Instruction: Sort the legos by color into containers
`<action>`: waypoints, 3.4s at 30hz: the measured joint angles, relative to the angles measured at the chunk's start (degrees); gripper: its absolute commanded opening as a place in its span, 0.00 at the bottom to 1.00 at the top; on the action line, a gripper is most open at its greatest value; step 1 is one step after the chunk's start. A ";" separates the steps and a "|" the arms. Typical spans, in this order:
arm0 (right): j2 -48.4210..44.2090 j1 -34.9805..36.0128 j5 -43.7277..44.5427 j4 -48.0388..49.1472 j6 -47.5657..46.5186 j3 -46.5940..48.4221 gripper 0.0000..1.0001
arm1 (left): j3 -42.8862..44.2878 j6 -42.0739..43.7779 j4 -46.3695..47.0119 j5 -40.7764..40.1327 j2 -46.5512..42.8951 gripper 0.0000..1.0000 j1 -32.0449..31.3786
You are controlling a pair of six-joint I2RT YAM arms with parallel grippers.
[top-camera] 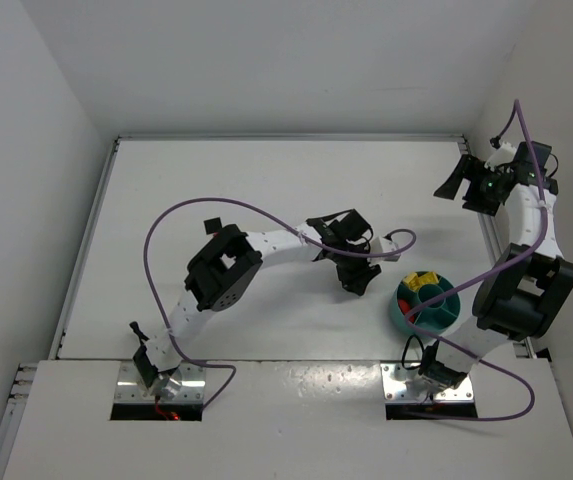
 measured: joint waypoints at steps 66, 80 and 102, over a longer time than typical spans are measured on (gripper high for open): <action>-0.59 0.07 -6.29 2.36 4.61 1.75 0.88 | -24.74 -5.84 4.98 -1.92 -34.56 0.06 0.79; -0.59 0.09 -6.88 5.62 6.97 1.40 0.88 | -12.26 -7.76 5.35 6.71 -30.03 0.06 -3.54; -0.28 0.09 -6.23 5.68 5.84 1.70 0.88 | -1.66 -13.11 8.15 5.16 -13.14 0.06 -8.26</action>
